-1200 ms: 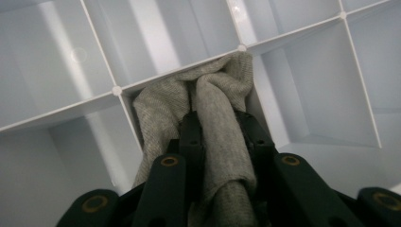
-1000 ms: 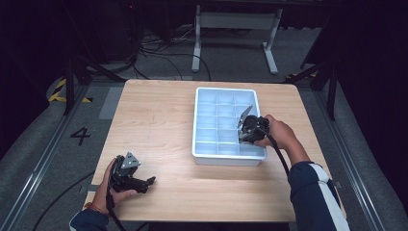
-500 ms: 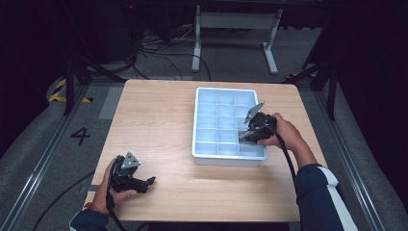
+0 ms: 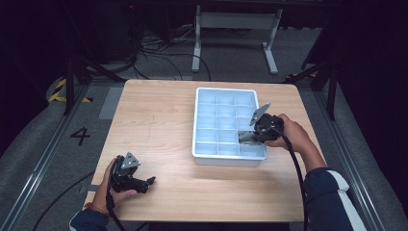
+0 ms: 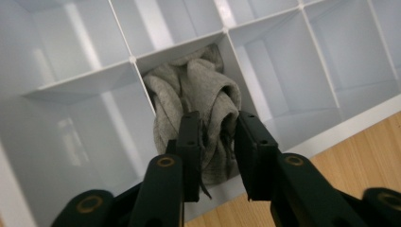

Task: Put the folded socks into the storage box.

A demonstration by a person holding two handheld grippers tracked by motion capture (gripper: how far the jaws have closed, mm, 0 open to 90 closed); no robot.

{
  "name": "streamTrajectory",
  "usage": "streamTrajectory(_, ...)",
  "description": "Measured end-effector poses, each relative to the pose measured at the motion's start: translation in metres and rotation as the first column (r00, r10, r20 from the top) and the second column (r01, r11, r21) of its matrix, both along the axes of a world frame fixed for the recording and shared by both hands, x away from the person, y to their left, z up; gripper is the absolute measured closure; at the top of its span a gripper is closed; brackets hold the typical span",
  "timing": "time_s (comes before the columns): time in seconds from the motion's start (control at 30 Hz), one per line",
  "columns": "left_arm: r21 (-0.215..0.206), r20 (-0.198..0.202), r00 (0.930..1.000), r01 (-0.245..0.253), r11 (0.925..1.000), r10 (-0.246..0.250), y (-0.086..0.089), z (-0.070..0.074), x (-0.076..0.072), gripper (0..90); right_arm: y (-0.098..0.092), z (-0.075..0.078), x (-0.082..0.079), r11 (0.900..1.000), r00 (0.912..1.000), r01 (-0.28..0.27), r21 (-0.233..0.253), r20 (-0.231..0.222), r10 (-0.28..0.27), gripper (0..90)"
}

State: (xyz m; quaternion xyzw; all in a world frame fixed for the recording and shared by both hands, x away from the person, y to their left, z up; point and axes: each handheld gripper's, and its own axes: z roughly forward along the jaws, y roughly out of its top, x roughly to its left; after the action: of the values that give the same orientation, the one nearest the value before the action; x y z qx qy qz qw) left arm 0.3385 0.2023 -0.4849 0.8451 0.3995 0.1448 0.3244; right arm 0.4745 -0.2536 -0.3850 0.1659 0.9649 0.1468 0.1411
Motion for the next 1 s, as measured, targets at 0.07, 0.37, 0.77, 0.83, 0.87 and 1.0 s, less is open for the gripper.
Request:
streamTrajectory(0.07, 0.001, 0.003, 1.0000, 0.001, 1.0000, -0.001, 0.000, 0.000, 0.000, 1.4, 0.003, -0.005, 0.001, 1.000, 1.0000, 0.002, -0.020, 0.003, -0.002, 76.5)
streamTrajectory(0.37, 0.000, 0.000, 1.0000, 0.000, 1.0000, 0.000, 0.000, 0.000, 0.000, 1.4, 0.014, -0.015, 0.008, 0.993, 1.0000, 0.005, -0.114, -0.008, -0.006, 80.5)
streamTrajectory(0.77, 0.000, 0.000, 1.0000, 0.000, 1.0000, 0.000, 0.000, 0.000, 0.000, 1.4, 0.019, -0.027, 0.010, 0.989, 0.9995, 0.021, -0.145, -0.022, -0.025, 80.8)
streamTrajectory(0.83, 0.000, 0.000, 1.0000, 0.000, 1.0000, 0.000, 0.000, 0.000, 0.000, 1.4, 0.020, -0.028, 0.009, 0.988, 0.9996, 0.019, -0.154, -0.019, -0.023, 80.9)
streamTrajectory(0.87, 0.000, 0.000, 1.0000, 0.000, 1.0000, 0.000, 0.000, 0.000, 0.000, 1.4, 0.021, -0.030, 0.009, 0.987, 0.9997, 0.017, -0.160, -0.014, -0.020, 80.9)
streamTrajectory(1.0, 0.000, 0.000, 1.0000, 0.000, 1.0000, 0.000, 0.000, 0.000, 0.000, 1.4, 0.021, -0.032, 0.008, 0.987, 0.9997, 0.020, -0.158, -0.010, -0.022, 81.0)
